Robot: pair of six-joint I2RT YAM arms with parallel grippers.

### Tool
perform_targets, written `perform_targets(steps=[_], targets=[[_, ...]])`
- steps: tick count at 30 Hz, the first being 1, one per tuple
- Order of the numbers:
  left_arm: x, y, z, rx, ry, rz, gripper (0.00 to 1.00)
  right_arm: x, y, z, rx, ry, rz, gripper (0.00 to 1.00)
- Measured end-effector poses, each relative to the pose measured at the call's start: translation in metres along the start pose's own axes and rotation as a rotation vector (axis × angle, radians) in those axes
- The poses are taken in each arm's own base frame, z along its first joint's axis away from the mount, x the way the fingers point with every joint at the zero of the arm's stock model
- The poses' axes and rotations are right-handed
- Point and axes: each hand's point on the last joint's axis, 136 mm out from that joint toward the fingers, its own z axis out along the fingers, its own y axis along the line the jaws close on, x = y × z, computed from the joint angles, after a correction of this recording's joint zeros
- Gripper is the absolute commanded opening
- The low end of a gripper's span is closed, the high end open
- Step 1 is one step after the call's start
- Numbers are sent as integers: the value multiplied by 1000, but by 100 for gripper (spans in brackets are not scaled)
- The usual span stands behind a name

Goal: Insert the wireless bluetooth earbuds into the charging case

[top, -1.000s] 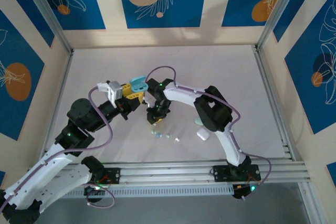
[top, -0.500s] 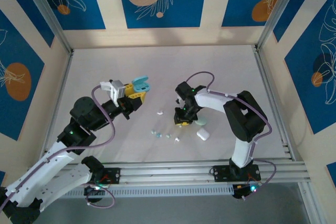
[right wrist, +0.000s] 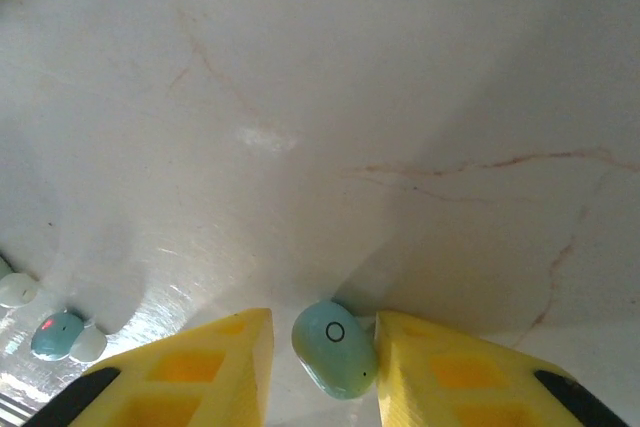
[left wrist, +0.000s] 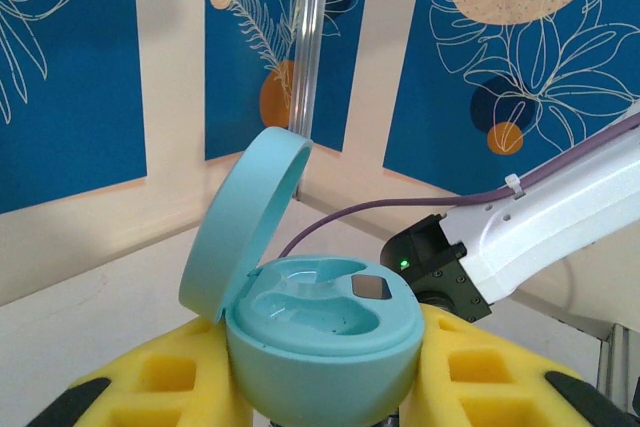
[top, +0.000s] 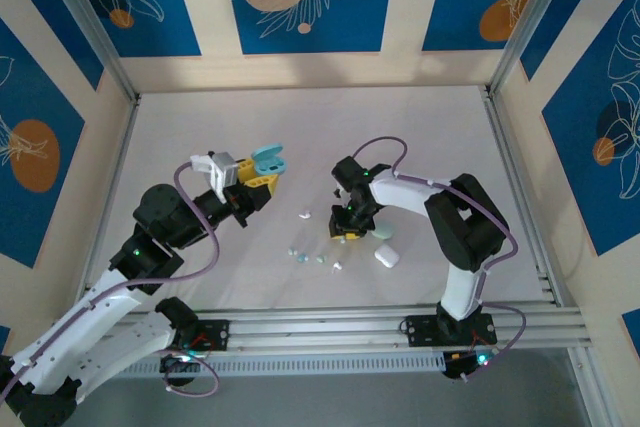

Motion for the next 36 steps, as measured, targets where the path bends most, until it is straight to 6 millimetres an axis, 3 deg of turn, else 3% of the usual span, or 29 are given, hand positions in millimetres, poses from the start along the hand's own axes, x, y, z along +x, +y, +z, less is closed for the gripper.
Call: perform_targets(steps=[9, 25, 33, 36], targets=[[2, 0, 2, 5, 8, -2, 26, 0, 0, 1, 35, 32, -50, 32], [2, 0, 2, 5, 8, -2, 27, 1, 1, 1, 94, 51, -142, 39], [2, 0, 2, 5, 8, -9, 27, 2, -1, 1, 115, 55, -186, 31], [3, 0, 2, 5, 9, -13, 27, 2, -1, 1, 118, 56, -195, 34]])
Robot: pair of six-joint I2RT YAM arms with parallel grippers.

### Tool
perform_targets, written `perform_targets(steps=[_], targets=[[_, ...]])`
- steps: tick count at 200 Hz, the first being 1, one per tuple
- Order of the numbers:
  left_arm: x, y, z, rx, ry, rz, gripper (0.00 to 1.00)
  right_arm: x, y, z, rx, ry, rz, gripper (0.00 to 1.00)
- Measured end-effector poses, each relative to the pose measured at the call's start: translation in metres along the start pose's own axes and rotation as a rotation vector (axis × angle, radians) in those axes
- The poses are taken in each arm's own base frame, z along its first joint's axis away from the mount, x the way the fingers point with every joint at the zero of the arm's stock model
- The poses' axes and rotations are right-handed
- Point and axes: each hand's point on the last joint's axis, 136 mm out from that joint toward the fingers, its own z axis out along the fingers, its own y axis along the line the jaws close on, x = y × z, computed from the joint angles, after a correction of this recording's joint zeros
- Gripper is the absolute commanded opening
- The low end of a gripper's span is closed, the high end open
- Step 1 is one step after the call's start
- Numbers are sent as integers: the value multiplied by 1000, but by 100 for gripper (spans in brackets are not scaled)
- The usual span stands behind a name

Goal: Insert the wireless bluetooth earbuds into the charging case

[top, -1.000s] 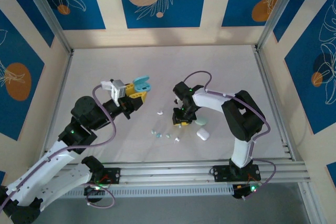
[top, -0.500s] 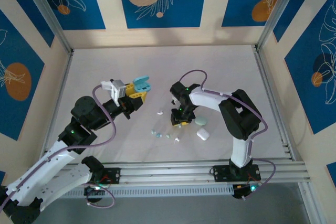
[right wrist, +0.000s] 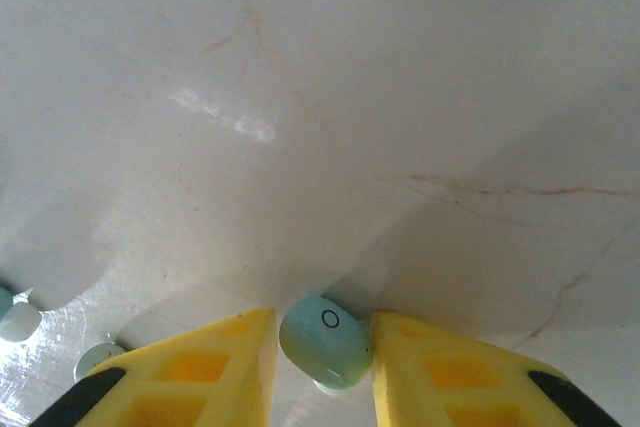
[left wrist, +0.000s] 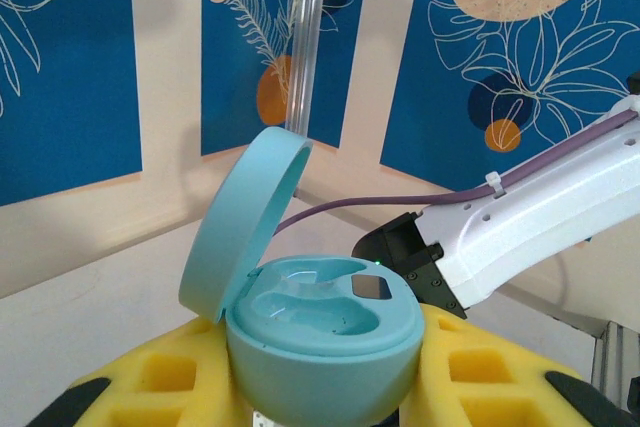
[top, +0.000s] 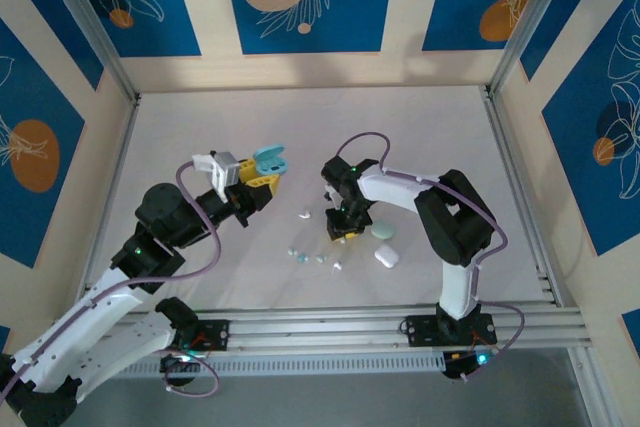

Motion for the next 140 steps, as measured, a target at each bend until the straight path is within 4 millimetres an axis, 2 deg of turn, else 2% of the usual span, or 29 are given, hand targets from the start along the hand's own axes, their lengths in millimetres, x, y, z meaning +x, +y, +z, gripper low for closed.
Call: perform_targets(steps=[49, 82, 140], targets=[[-1, 0, 0, 1, -3, -4, 27, 0, 3, -1, -14, 3, -32, 35], [-1, 0, 0, 0, -3, -6, 27, -1, 15, 0, -54, -2, -62, 36], [-1, 0, 0, 0, -3, -7, 27, 0, 10, -2, -38, 5, -67, 43]])
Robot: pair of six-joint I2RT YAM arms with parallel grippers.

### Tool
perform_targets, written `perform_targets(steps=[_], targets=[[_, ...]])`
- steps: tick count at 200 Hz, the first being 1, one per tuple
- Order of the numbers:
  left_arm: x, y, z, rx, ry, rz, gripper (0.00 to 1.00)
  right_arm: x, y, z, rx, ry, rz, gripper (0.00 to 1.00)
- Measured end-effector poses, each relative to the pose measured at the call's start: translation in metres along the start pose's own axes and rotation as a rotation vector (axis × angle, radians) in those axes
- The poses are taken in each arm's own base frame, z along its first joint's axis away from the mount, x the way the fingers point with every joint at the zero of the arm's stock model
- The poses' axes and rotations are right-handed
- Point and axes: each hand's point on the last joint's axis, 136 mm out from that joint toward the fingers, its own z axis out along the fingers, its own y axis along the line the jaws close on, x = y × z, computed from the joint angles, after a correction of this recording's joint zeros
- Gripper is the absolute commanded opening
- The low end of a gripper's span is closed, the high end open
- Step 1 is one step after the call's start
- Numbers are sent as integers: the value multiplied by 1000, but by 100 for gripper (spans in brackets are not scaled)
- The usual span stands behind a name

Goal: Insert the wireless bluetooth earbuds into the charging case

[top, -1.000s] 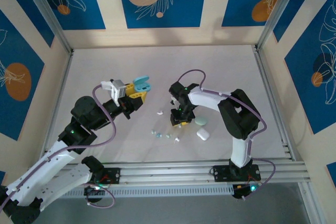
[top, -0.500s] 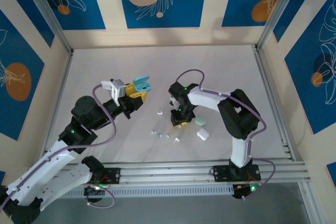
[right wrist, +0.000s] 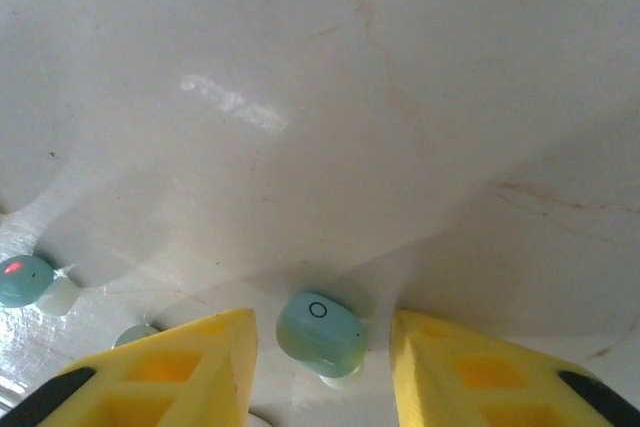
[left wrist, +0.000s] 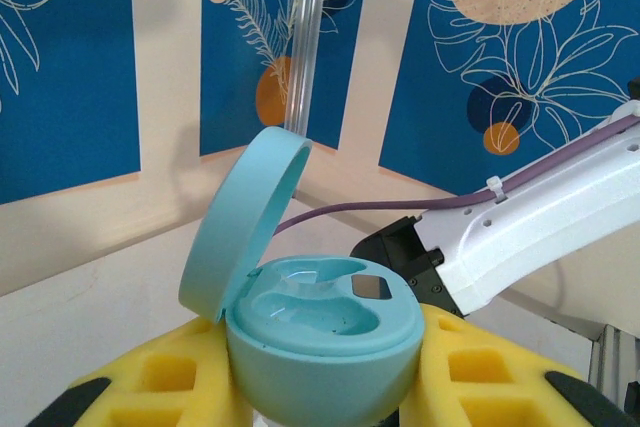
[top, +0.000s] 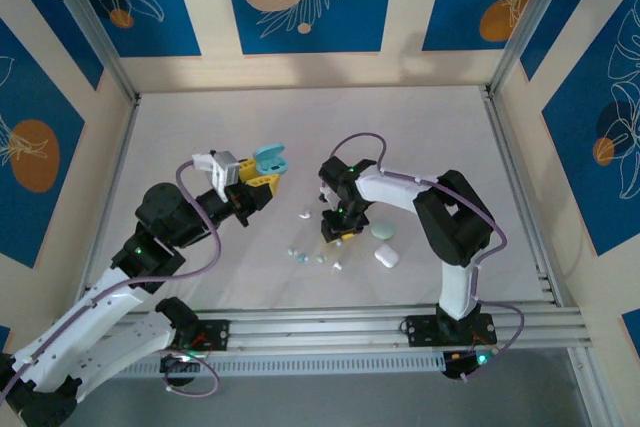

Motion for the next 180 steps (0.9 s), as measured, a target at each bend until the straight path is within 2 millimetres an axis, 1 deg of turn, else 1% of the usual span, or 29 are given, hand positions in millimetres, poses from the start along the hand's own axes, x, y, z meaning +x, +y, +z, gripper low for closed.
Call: perform_targets(steps=[37, 55, 82, 124, 147, 160, 180], targets=[[0, 0, 0, 0, 1, -1, 27, -11, 7, -9, -20, -28, -81, 44], [0, 0, 0, 0, 1, -1, 27, -13, 10, -8, -33, -24, -111, 44], [0, 0, 0, 0, 1, -1, 27, -10, 8, 4, -32, 12, -133, 42], [0, 0, 0, 0, 1, -6, 27, -9, 7, 3, -47, 16, -149, 36], [1, 0, 1, 0, 2, -8, 27, -6, 10, 3, -73, 20, -150, 36], [2, 1, 2, -1, 6, -9, 27, 1, 11, 5, -89, 36, -146, 36], [5, 1, 4, -1, 16, -11, 27, 6, 13, 4, -107, 41, -147, 37]])
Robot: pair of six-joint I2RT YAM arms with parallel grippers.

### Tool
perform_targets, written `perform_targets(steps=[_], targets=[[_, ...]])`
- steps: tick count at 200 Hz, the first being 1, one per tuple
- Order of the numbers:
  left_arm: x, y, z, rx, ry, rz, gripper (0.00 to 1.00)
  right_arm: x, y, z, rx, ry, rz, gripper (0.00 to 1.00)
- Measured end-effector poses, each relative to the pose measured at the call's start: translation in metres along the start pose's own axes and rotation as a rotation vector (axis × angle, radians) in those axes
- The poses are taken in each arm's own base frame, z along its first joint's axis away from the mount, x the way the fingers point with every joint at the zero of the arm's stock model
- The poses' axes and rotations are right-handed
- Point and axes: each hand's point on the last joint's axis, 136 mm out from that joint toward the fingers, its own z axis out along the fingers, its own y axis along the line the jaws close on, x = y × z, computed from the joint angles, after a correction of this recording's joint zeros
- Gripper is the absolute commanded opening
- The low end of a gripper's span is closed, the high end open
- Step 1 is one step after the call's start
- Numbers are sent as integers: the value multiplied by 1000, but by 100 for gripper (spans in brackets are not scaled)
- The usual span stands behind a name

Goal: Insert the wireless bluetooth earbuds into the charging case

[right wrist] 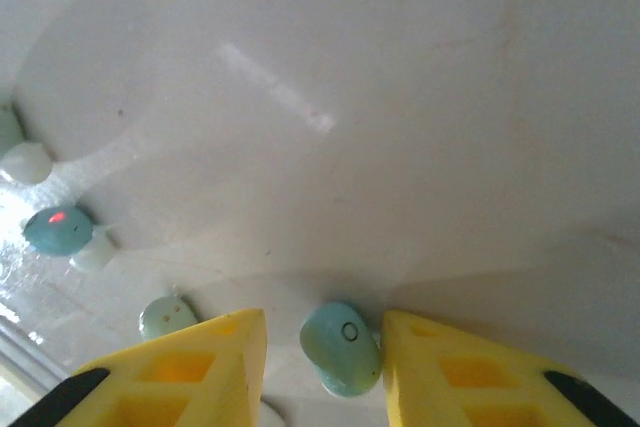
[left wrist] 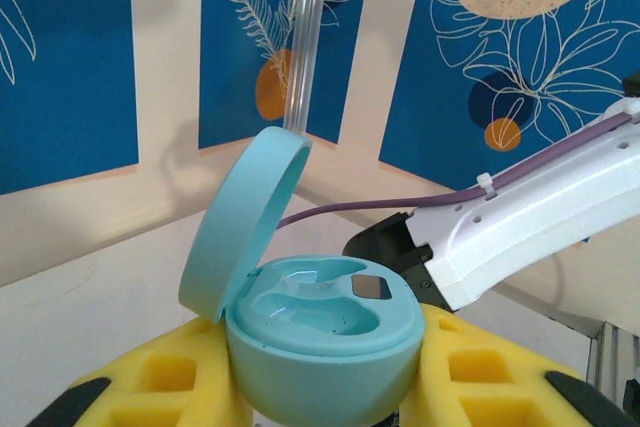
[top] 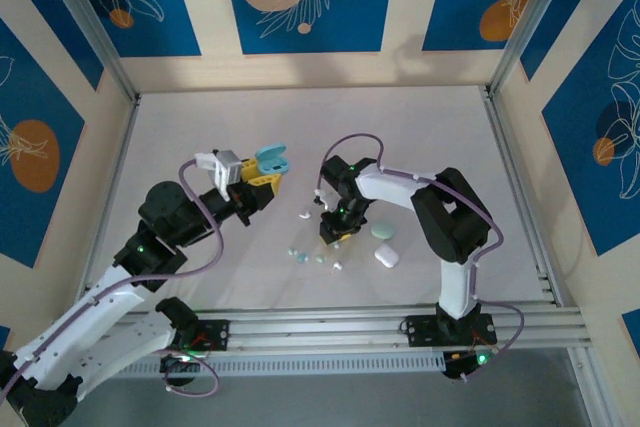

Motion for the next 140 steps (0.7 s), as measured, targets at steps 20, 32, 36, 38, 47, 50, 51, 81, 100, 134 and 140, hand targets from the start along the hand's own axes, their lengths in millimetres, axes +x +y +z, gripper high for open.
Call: perform_targets(steps=[20, 32, 36, 38, 47, 50, 51, 81, 100, 134, 140], targets=[[1, 0, 1, 3, 3, -1, 27, 5, 1, 2, -5, 15, 2, 37], [1, -1, 1, 6, 2, -1, 27, 5, 2, 2, -7, 14, 1, 36], [0, -1, 1, 7, -1, 0, 27, 5, 2, 2, -7, 14, 1, 36], [0, -1, 1, 7, -1, 0, 27, 5, 2, 2, -8, 14, 2, 36], [-1, -1, 1, 8, -6, 1, 27, 5, 2, 2, -8, 14, 2, 36], [-2, -1, 1, 9, -8, 2, 27, 5, 2, 1, -9, 14, 2, 36], [-2, -1, 1, 9, -9, 2, 27, 5, 2, 1, -9, 14, 2, 36], [-3, -1, 1, 9, -13, 3, 27, 4, 2, 1, -9, 12, 23, 33], [-3, -2, 1, 9, -13, 3, 27, 4, 2, 2, -9, 10, 43, 32], [-3, -1, 1, 9, -13, 2, 27, 2, 1, 3, -18, 10, 87, 30], [-3, -1, 1, 9, -13, 2, 27, 2, 1, 4, -20, 12, 95, 30]])
